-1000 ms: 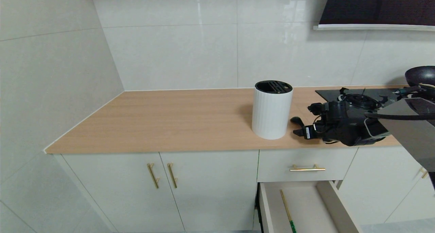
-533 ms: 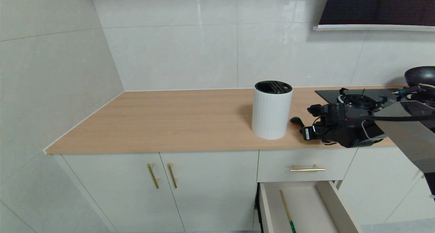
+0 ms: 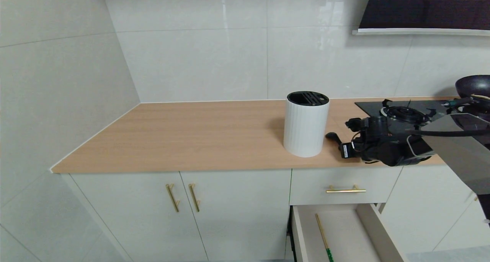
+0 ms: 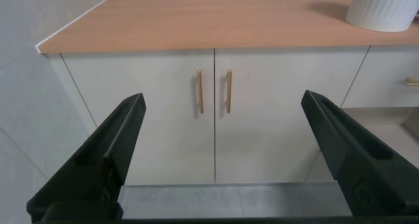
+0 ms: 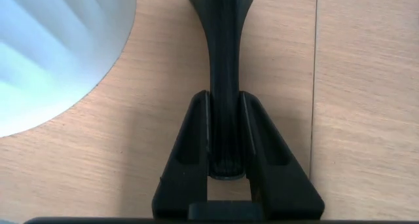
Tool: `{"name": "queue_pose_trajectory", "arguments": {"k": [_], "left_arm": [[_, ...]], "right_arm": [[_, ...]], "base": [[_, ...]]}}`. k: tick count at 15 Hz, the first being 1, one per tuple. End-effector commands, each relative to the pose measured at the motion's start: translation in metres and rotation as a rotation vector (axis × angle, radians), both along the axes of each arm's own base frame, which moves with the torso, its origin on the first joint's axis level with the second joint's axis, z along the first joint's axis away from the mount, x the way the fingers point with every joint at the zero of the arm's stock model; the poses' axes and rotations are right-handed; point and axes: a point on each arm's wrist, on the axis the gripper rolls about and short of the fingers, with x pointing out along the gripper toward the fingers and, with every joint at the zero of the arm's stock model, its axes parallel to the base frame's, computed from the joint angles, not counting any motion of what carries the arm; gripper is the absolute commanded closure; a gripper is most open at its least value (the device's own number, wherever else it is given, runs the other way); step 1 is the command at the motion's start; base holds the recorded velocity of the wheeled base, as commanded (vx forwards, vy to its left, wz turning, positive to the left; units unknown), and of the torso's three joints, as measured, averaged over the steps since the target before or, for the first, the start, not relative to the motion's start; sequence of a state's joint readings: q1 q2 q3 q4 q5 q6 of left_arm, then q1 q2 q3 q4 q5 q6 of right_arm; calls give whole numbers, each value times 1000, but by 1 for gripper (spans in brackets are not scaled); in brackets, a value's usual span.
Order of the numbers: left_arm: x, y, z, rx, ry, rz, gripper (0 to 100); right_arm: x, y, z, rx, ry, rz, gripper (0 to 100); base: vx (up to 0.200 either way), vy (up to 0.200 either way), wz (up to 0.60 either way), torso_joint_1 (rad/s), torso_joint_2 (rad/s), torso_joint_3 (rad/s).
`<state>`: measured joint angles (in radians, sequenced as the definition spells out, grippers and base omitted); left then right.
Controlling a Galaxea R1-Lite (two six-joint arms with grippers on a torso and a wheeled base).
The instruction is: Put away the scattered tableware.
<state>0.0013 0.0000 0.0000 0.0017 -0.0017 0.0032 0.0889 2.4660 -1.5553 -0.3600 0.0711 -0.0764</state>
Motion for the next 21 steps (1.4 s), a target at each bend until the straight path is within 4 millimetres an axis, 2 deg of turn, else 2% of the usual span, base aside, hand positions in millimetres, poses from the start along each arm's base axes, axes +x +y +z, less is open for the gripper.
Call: {"name": "queue_pose_trajectory", "arguments": {"k": [1, 3, 5, 7, 10, 11, 13, 16, 18, 21], "left_arm": [[0, 0, 0, 0, 0, 0, 0], [0, 0, 0, 0, 0, 0, 0], [0, 0, 0, 0, 0, 0, 0], [0, 0, 0, 0, 0, 0, 0], [0, 0, 0, 0, 0, 0, 0], [0, 0, 0, 0, 0, 0, 0], [0, 0, 0, 0, 0, 0, 0], [0, 0, 0, 0, 0, 0, 0], [0, 0, 0, 0, 0, 0, 0], [0, 0, 0, 0, 0, 0, 0]], "right_arm": [[-8, -2, 21, 9, -25, -11, 100], [-30, -5, 51, 30, -46, -22, 100], [-66, -12, 84, 33, -63, -31, 100], [-100, -18, 98, 52, -49, -51, 100], [-134, -22, 91, 58, 16, -66, 100], [-161, -24, 86, 50, 59, -69, 100], [-199, -23, 84, 52, 66, -60, 100], [-231, -23, 74, 51, 72, -49, 100], [-233, -23, 69, 49, 74, -46, 100], [-227, -21, 48, 35, 154, -42, 100]], "base": [[0, 0, 0, 0, 0, 0], [0, 0, 0, 0, 0, 0], [0, 0, 0, 0, 0, 0], [0, 0, 0, 0, 0, 0], [0, 0, 0, 0, 0, 0], [0, 0, 0, 0, 0, 0], [0, 0, 0, 0, 0, 0], [0, 0, 0, -35, 77, 46], [0, 0, 0, -173, 412, 239], [0, 0, 0, -204, 504, 299]]}}
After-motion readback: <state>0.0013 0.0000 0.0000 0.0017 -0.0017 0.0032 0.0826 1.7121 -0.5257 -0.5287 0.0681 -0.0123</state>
